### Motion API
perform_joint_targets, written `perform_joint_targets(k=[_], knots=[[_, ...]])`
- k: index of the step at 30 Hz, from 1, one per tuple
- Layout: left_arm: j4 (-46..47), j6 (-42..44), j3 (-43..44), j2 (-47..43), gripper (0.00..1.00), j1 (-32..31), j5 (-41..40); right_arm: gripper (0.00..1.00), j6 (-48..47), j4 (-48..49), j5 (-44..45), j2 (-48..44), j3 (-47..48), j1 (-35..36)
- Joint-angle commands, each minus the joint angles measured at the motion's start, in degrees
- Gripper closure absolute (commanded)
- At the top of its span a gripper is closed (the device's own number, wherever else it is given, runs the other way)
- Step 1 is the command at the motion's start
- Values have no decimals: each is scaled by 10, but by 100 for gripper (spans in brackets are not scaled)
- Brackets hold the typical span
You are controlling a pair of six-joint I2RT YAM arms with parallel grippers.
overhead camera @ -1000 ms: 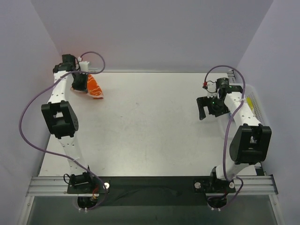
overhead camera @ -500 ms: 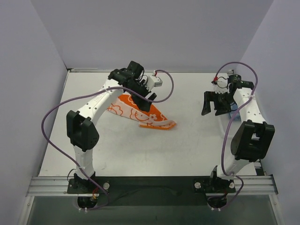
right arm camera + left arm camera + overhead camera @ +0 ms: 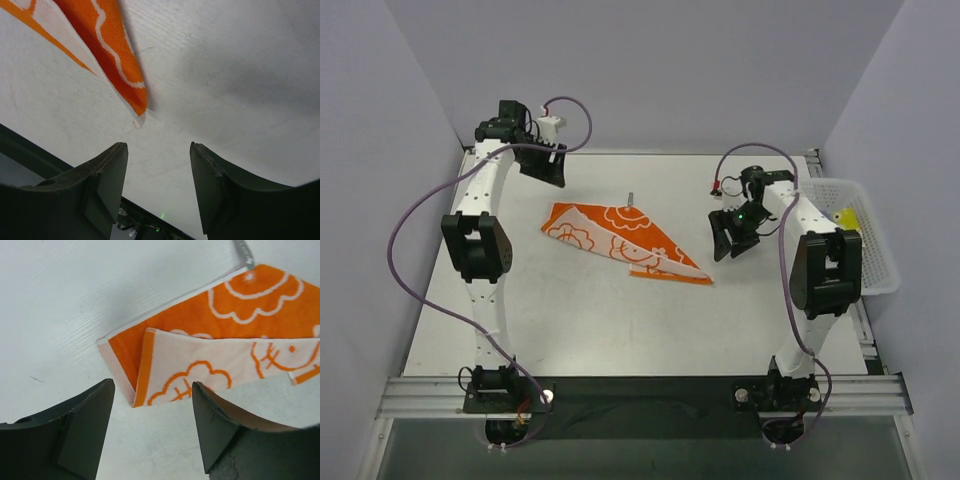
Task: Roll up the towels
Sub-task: Flatten the towel
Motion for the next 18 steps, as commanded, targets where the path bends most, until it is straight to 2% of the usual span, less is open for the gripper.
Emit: perform_joint_targets(k=[1, 5, 16, 18], knots=[[-16, -9, 53, 45, 27, -14, -25, 47, -2, -16, 37, 27, 12, 37], [-15, -23, 68, 92, 28, -14, -36, 46, -7, -9, 62, 56, -2, 63], [1, -34, 53, 114, 29, -14, -49, 46, -34, -13, 22, 49, -44, 84], [3, -36, 54, 117, 30, -14, -44, 49, -41, -14, 30, 52, -52, 89]])
